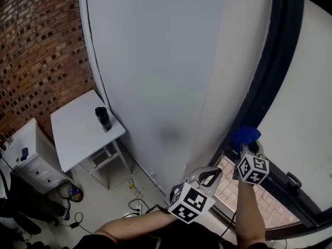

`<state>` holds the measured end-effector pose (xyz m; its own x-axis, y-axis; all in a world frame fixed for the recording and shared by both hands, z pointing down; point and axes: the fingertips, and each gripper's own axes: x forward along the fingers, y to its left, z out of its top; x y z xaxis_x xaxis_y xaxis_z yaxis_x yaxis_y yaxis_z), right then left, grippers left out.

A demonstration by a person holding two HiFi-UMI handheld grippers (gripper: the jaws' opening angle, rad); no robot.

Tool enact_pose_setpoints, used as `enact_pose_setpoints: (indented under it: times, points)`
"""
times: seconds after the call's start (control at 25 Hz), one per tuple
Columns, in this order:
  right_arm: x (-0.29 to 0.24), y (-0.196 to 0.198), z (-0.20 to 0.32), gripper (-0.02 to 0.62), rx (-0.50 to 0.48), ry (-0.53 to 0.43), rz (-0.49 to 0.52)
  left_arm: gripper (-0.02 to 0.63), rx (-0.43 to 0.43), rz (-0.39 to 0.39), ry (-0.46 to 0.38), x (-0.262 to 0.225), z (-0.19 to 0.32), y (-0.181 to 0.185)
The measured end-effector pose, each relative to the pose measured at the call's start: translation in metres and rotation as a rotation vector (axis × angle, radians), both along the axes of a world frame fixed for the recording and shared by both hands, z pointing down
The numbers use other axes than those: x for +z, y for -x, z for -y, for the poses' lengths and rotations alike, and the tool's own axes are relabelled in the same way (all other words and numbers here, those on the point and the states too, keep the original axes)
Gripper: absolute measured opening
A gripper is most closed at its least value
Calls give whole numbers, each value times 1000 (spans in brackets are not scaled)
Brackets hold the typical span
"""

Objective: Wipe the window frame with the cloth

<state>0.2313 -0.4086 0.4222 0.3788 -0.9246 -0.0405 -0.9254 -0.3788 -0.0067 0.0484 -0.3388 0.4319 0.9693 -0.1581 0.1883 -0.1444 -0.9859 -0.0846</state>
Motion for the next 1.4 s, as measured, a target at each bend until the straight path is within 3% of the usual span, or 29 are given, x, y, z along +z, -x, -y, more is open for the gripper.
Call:
enact_pose_setpoints:
  times: [0.36, 0.72, 1.12, 1.4]
  points:
    - [44, 3, -2, 78, 8, 73, 33, -6, 16, 13, -3, 2, -6, 3]
    - [103, 2, -4, 80, 10, 159, 128, -6, 16, 37, 2, 7, -8, 4]
    - [129, 3, -11, 80, 24, 231, 47, -6, 49, 53, 2, 12, -12, 6]
    - [130, -21, -48, 78, 103, 235, 62, -6, 100, 46, 9, 13, -27, -9]
